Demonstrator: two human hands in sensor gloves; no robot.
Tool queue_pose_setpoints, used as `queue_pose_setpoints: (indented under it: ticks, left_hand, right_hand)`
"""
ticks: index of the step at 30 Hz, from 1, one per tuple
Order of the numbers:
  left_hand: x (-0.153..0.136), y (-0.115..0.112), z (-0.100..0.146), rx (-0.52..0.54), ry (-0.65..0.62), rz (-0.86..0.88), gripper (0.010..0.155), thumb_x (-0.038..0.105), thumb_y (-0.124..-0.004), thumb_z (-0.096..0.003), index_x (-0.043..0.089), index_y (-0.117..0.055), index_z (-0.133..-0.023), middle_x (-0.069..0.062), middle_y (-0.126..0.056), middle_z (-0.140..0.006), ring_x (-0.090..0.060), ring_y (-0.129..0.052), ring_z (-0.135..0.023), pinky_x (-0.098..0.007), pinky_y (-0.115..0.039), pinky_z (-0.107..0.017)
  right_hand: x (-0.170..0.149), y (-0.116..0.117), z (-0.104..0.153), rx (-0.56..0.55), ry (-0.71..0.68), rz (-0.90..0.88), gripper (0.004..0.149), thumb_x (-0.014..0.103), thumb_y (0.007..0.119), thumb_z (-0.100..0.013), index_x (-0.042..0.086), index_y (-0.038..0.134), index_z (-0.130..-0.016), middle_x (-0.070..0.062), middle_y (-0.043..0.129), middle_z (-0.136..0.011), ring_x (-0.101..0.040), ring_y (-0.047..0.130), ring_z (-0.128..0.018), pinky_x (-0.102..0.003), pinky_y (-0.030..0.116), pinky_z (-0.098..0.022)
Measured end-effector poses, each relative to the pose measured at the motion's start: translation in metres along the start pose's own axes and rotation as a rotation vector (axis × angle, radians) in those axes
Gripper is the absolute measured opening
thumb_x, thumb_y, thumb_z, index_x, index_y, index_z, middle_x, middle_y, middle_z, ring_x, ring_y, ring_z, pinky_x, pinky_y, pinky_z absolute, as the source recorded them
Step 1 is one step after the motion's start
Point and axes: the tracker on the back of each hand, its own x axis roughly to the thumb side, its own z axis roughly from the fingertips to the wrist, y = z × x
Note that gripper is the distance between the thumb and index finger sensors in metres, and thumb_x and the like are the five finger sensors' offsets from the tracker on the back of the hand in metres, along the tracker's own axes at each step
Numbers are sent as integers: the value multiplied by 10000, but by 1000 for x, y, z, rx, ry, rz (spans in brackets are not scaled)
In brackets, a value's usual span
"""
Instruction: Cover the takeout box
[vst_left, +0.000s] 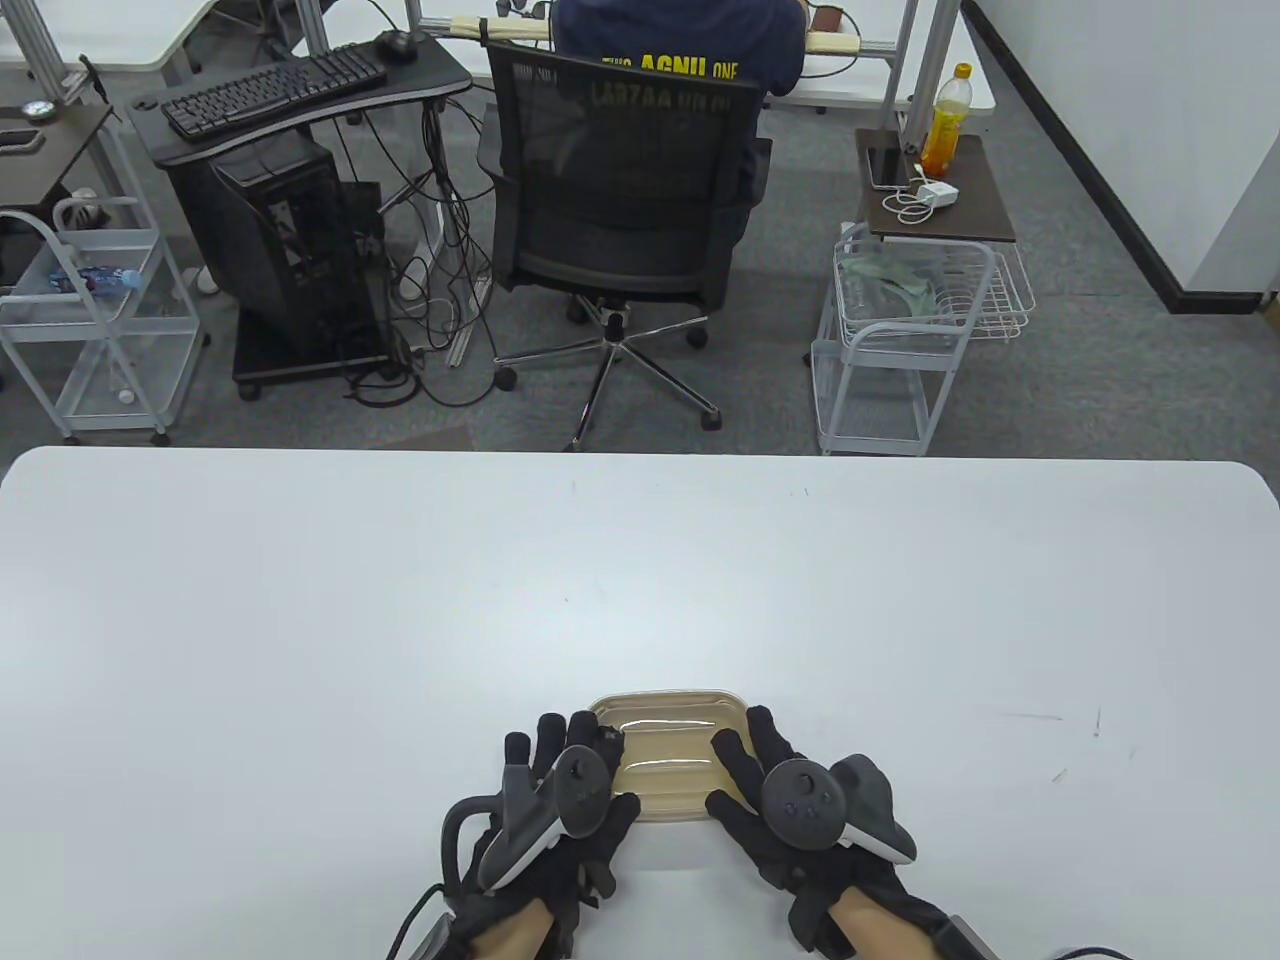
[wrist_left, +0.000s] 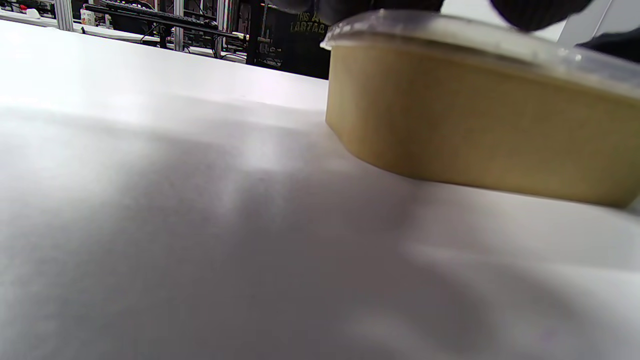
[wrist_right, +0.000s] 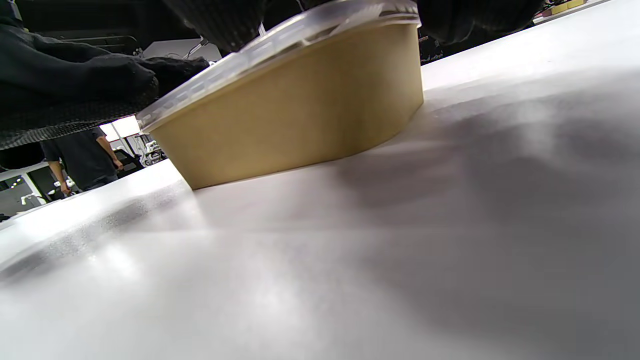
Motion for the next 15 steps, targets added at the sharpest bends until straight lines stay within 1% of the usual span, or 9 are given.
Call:
queue_pose_setpoints:
  ticks: [6,9,11,15]
  left_hand:
    - [-4,-1,0,-6,-6,16,691,731,-625,-359,550,-499,-1014,240,-395,-1218,-80,-350,-1187,-334,-211,-839]
    - [-5,-1,0,-6,-10,17,698,733,-625,-355,551,-490,-1015,242,-393,-1217,-73,-345,-1188,-333,-208,-840]
    - [-7,1,1,7,-8,24,704,735,-624,-354,551,-479,-1018,235,-390,-1219,-74,-344,-1188,-334,-207,-840]
    - [-21,13,4,77,-2,55,709,740,-624,-350,547,-493,-1020,231,-403,-1221,-76,-347,-1189,-339,-206,-840]
  right_hand:
    - [0,1,0,-2,-4,1,648,414,647,-626,-5,564,-1113,-435,371,-1119,-594,615,-952,-671,613,-634]
    - [-1,-1,1,-16,6,9,659,419,652,-624,1,540,-1122,-434,373,-1123,-607,602,-953,-691,603,-628]
    - [-3,-7,4,-56,23,21,664,427,652,-624,14,529,-1128,-421,380,-1133,-619,573,-961,-724,564,-628]
    - [-12,-28,14,-189,70,34,674,442,660,-619,38,518,-1139,-380,390,-1158,-612,470,-1001,-773,475,-633]
